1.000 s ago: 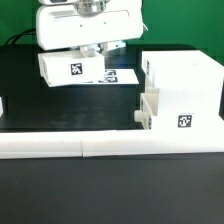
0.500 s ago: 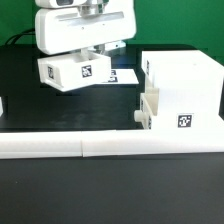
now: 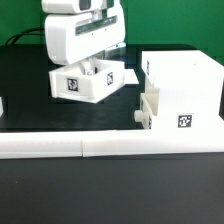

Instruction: Assemble drawer

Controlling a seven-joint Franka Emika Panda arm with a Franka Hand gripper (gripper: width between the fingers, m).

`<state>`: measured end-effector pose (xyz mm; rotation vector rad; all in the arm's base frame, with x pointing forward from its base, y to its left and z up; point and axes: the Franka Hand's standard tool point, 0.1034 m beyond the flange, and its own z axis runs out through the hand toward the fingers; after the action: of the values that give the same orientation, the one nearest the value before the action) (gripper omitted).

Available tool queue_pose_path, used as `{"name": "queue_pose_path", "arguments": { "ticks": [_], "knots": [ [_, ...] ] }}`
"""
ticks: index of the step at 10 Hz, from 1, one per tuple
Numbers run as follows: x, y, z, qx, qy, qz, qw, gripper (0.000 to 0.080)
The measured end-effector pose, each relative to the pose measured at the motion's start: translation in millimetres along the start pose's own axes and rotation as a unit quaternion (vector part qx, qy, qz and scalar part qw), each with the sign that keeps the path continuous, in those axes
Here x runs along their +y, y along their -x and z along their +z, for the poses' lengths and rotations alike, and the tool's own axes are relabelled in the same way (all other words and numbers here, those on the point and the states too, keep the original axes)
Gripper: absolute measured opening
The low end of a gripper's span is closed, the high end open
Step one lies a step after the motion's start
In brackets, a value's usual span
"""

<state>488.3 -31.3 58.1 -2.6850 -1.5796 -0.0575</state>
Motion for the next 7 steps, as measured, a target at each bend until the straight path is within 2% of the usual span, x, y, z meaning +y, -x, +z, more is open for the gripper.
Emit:
{"name": "queue_pose_path", "arguments": {
  "ticks": [4,6,7],
  "knots": [
    [1.0,4.7,1.2,-0.007,0.001,-0.132,0.991,0.0044],
    [12.8,-0.9,0.0,-0.020,-0.004,-0.235,0.972,0.0044],
    [17.5,-3.5,-0.9,-0.023,-0.005,-0.242,0.970,0.0044]
  ]
}}
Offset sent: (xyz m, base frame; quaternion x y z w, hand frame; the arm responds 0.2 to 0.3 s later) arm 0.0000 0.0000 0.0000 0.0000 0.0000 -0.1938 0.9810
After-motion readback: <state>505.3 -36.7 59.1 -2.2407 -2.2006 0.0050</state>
